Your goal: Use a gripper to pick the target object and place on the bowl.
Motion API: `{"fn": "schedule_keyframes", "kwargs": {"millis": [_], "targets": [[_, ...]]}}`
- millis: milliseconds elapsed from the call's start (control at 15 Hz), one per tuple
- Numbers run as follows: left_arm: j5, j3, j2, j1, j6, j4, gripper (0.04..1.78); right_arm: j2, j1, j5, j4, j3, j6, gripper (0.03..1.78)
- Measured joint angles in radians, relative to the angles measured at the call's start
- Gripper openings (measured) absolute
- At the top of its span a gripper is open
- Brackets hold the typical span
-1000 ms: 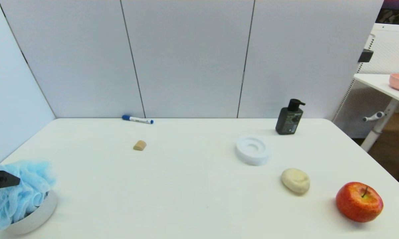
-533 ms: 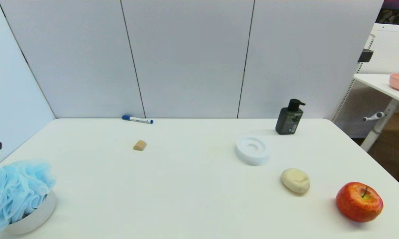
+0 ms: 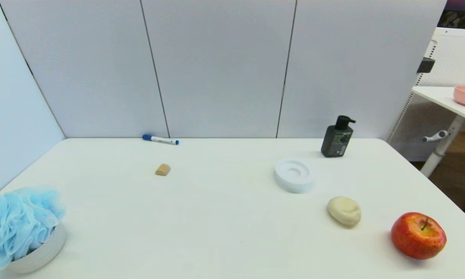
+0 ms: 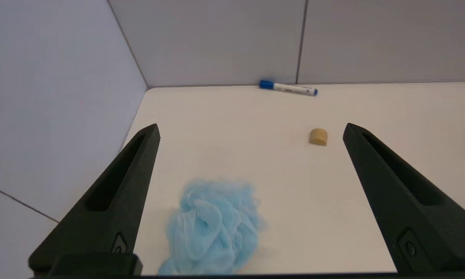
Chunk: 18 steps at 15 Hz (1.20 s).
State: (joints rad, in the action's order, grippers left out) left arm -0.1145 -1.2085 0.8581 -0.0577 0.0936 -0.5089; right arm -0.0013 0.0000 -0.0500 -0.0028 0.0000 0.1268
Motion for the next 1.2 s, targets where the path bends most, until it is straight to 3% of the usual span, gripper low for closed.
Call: {"fn": "schedule_keyframes", "kwargs": {"millis": [333,600,733,933,1200], "targets": [[0.145,0.48,-0.357,-0.023,-0.025,0.162,1.69,0.0,0.0,0.0,0.0,0.0,0.0,1.71],[0.168,0.867,-0.517,-0.02,-0.024,0.407,1.69,0.0,0.0,0.0,0.0,0.0,0.0,1.71],[0.175,1.033,-0.561,0.022,-0.018,0.553,1.69,0.0,0.0,0.0,0.0,0.0,0.0,1.71],[0.177,1.157,-0.643,0.056,-0.018,0.629,1.7,0.0,0.0,0.0,0.0,0.0,0.0,1.71],[0.145,1.203,-0.779,0.058,-0.009,0.534,1.7,0.0,0.0,0.0,0.0,0.0,0.0,1.71]]}}
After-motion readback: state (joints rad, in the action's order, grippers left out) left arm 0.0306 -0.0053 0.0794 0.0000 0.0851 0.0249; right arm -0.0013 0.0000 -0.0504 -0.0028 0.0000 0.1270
